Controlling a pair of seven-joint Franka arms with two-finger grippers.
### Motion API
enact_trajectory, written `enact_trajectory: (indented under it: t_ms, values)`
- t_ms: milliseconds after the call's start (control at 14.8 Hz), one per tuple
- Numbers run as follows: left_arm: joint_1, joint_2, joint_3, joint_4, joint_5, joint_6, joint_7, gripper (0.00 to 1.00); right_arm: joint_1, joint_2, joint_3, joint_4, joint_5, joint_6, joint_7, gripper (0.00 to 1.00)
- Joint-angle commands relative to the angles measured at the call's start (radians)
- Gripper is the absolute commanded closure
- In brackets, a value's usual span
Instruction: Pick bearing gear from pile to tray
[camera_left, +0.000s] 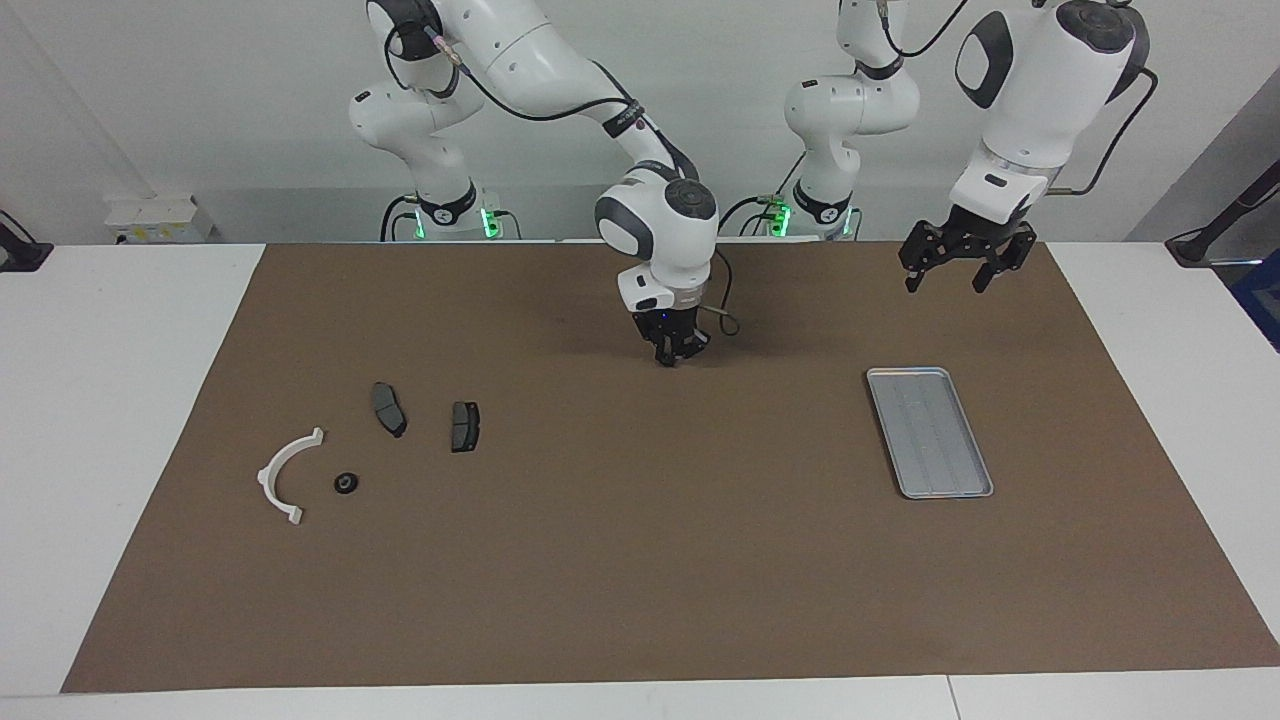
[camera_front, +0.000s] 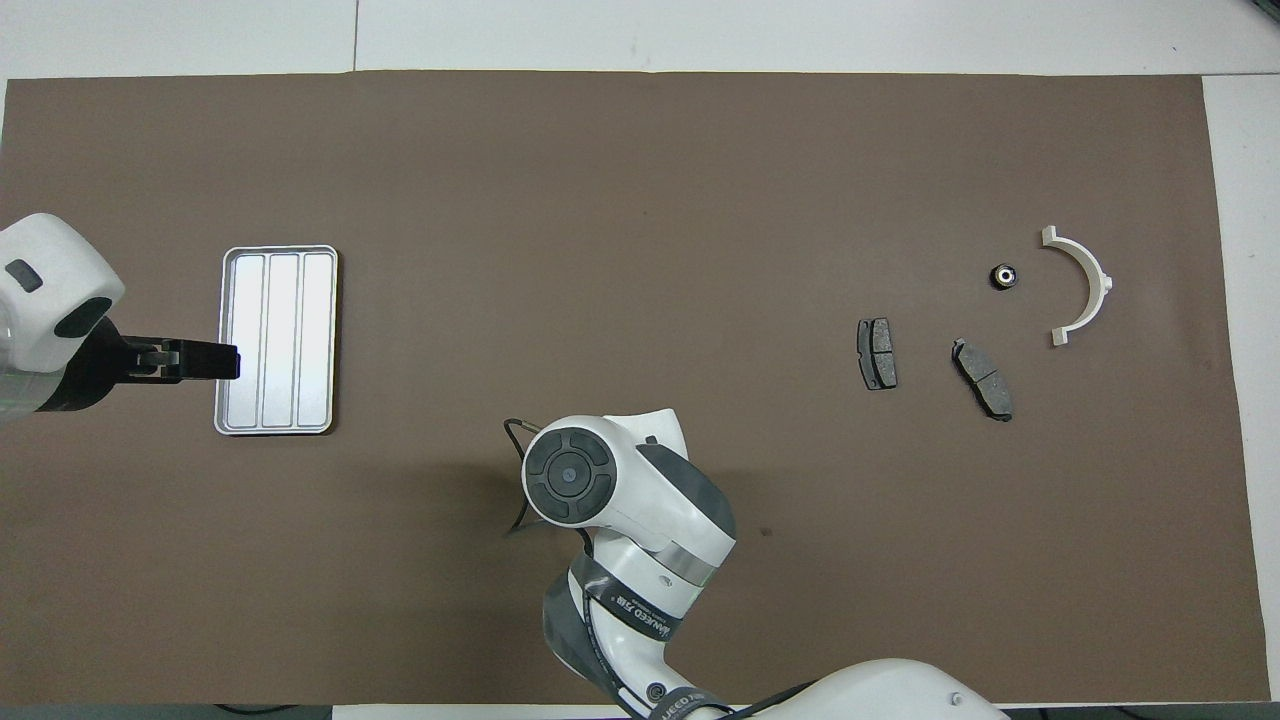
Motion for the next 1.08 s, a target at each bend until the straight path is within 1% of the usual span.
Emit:
enact_trajectory:
  t_ms: [0,270,608,676,743,811,946,1014]
  values:
    - [-0.008,-0.028,0.003,-0.033,0.008,0.022,-0.004,0.00,-0.006,-0.003,0.002,-0.013,-0.031,0.026,0.022,1.00]
    - [-0.008,-0.030,0.003,-0.033,0.021,0.022,-0.005,0.00,-0.014,-0.003,0.002,-0.030,-0.041,0.052,0.022,1.00]
    - [-0.008,-0.028,0.003,-0.033,0.021,0.022,-0.005,0.00,-0.019,-0.003,0.002,-0.032,-0.044,0.052,0.020,1.00]
    - [-0.008,-0.030,0.003,-0.033,0.021,0.022,-0.005,0.00,-0.022,-0.003,0.002,-0.032,-0.044,0.052,0.022,0.89]
    - [-0.008,-0.030,0.003,-0.033,0.021,0.022,-0.004,0.00,-0.022,-0.003,0.002,-0.032,-0.044,0.052,0.023,0.65]
    - [-0.008,-0.028,0.003,-0.033,0.021,0.022,-0.004,0.00,-0.022,-0.003,0.002,-0.032,-0.044,0.050,0.023,0.50]
    - [-0.008,-0.030,0.003,-0.033,0.021,0.022,-0.005,0.00,-0.022,-0.003,0.000,-0.030,-0.044,0.046,0.026,0.00]
    - [-0.008,-0.028,0.003,-0.033,0.021,0.022,-0.005,0.00,-0.023,-0.003,-0.001,-0.026,-0.044,0.035,0.029,0.00]
